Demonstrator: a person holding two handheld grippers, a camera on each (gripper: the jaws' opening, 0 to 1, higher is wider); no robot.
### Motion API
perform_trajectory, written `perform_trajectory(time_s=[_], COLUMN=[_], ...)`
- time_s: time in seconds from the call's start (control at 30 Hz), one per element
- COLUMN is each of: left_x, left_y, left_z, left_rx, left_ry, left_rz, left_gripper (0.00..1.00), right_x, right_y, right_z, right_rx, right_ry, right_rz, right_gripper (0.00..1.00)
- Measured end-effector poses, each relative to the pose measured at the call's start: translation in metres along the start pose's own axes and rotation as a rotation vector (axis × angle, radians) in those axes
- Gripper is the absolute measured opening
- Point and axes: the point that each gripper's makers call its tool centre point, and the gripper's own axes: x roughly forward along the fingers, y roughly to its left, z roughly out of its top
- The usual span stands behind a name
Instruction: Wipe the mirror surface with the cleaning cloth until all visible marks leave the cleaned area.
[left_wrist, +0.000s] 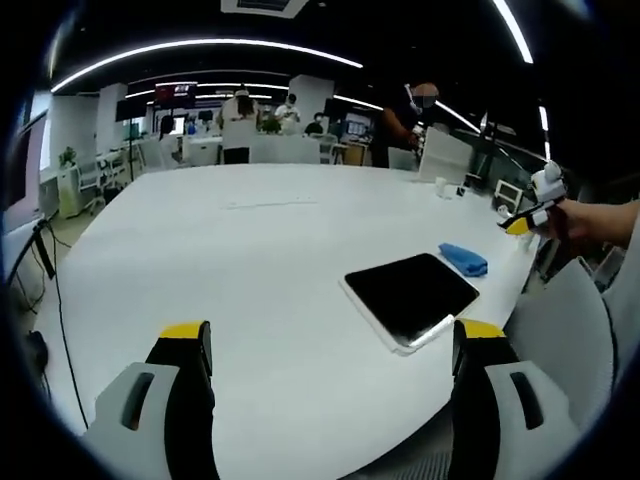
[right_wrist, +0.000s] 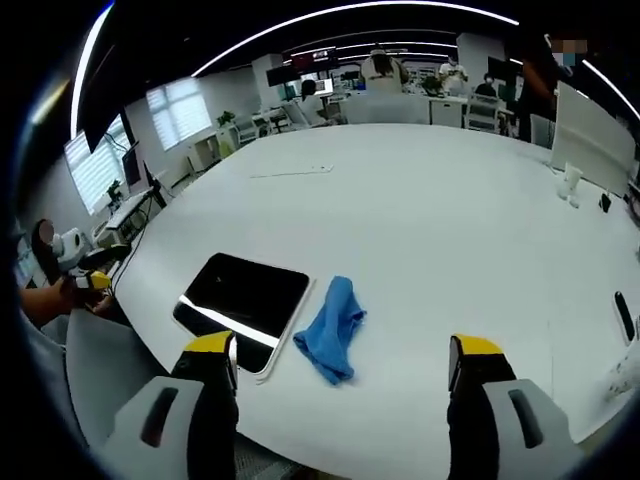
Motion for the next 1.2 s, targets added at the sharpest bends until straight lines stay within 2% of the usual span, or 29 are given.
perform_trajectory(time_s=[0.1, 0.23, 0.47, 0.57, 0.67, 0.9, 1.07, 1.2], left_x=[0.004, 0.006, 0.005, 0.005, 0.006, 0.007, 0.01, 0.012], left_y=[-0.002, -0.007, -0.005, -0.004, -0.003, -0.004, -0.007, -0.01], left_z=[0.003, -0.002, -0.006, -0.01, -0.011, -0.015, -0.017, -0.017], left_rx=[0.005, 0.054, 0.046, 0.068, 0.059, 0.038, 0.029, 0.026], left_ry=[-0.009, 0.011, 0.013, 0.026, 0.025, 0.024, 0.026, 0.024], left_rz=[0.0, -0.01, -0.013, -0.005, -0.005, -0.006, -0.014, -0.017], left_gripper=[0.99, 0.99, 0.99, 0.99, 0.99, 0.99, 0.99, 0.99], right_x=[0.006, 0.014, 0.027, 0.033, 0.04, 0.053, 0.065, 0.082], right_y=[-0.001, -0.003, -0.002, 0.001, 0.0, 0.011, 0.014, 0.013], right_z=[0.011, 0.019, 0.019, 0.016, 0.015, 0.022, 0.015, -0.006], right_rx=[0.0, 0.013, 0.078, 0.099, 0.102, 0.083, 0.08, 0.074], right_ry=[0.01, 0.038, 0.117, 0.161, 0.205, 0.242, 0.27, 0.329], right_rz=[-0.004, 0.001, 0.019, 0.039, 0.031, 0.05, 0.052, 0.05], right_gripper=[0.84, 0.81, 0.74, 0.64, 0.63, 0.59, 0.55, 0.49])
